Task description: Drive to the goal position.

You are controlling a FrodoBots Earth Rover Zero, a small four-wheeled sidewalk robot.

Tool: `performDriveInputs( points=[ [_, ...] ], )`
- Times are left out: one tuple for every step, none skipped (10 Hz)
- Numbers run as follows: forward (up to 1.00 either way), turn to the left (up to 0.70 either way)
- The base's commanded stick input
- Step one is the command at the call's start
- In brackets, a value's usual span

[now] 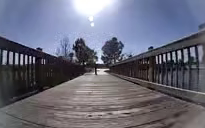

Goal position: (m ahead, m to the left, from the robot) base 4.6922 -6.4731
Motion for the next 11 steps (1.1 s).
performDriveInputs(
  points=[
    [0.85,0.0],
    [0.85,0.0],
    [0.85,0.0],
    [0.85,-0.08],
    [0.85,-0.17],
    [0.85,-0.26],
    [0.85,-0.33],
    [0.85,-0.22],
    [0.85,-0.11],
    [0.85,0.0],
    [0.85,0.0]
  ],
)
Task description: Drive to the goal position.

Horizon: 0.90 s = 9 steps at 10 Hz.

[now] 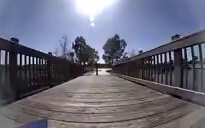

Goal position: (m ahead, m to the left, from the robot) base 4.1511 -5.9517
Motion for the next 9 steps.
performDriveInputs(
  points=[
    [0.85,0.0],
    [0.85,0.0],
    [0.85,0.0],
    [0.85,0.0],
    [0.85,0.0],
    [0.85,0.0],
    [0.85,0.0],
    [0.85,0.0],
    [0.85,0.0]
  ],
)
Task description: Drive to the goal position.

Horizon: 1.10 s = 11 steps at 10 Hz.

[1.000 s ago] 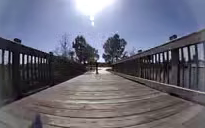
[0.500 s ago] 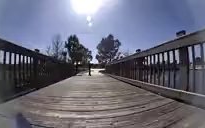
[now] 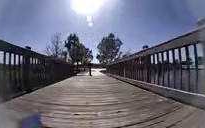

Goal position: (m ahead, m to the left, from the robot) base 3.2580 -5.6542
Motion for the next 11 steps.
performDriveInputs(
  points=[
    [0.85,0.0],
    [0.85,0.0],
    [0.85,0.0],
    [0.85,0.0],
    [0.85,0.0],
    [0.85,0.0],
    [0.85,0.0],
    [0.85,0.0],
    [0.85,0.0],
    [0.85,0.0],
    [0.85,0.0]
  ],
)
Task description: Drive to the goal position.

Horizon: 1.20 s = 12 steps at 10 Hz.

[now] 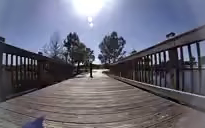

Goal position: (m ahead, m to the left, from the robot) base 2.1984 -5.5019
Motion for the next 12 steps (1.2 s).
performDriveInputs(
  points=[
    [0.85,0.0],
    [0.85,0.0],
    [0.85,0.0],
    [0.85,0.0],
    [0.85,0.0],
    [0.85,0.0],
    [0.85,-0.02],
    [0.85,-0.1],
    [0.85,-0.19],
    [0.85,-0.27],
    [0.85,-0.34],
    [0.85,-0.33]
  ],
)
